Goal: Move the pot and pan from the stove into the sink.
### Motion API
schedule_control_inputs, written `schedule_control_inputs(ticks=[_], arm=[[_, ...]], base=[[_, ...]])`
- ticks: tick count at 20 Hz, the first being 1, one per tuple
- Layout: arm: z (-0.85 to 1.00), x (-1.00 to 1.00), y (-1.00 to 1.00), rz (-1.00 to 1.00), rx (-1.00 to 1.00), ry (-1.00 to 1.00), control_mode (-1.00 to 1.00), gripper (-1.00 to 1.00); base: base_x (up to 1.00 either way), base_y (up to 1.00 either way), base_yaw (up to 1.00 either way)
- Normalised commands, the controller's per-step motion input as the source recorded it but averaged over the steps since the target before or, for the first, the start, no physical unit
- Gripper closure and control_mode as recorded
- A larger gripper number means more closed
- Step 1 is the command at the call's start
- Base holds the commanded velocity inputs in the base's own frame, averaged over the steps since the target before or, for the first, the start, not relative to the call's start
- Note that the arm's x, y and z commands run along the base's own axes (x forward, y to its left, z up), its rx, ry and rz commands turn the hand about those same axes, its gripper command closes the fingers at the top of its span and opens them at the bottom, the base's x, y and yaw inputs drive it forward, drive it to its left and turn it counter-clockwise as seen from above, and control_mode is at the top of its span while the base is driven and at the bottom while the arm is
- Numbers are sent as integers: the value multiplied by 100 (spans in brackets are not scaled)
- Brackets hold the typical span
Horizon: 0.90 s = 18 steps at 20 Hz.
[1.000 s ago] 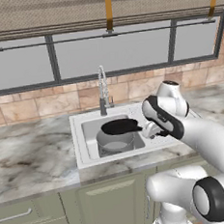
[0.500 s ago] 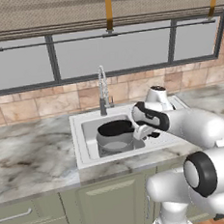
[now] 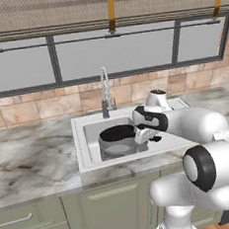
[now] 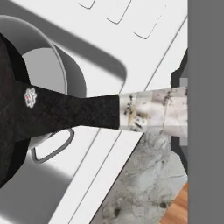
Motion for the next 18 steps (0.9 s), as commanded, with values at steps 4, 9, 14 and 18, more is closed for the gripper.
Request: schedule_control_inputs(ticks=[4, 9, 14, 18], arm=[[-21, 16, 9, 0, -2, -2, -100, 100], [-22, 22, 8, 0, -3, -1, -100, 100], [-27, 22, 10, 0, -3, 0, -100, 100], [-14, 28, 14, 0, -1, 0, -100, 100]], base=[[0, 0, 0], [0, 0, 0], [0, 0, 0], [0, 0, 0]])
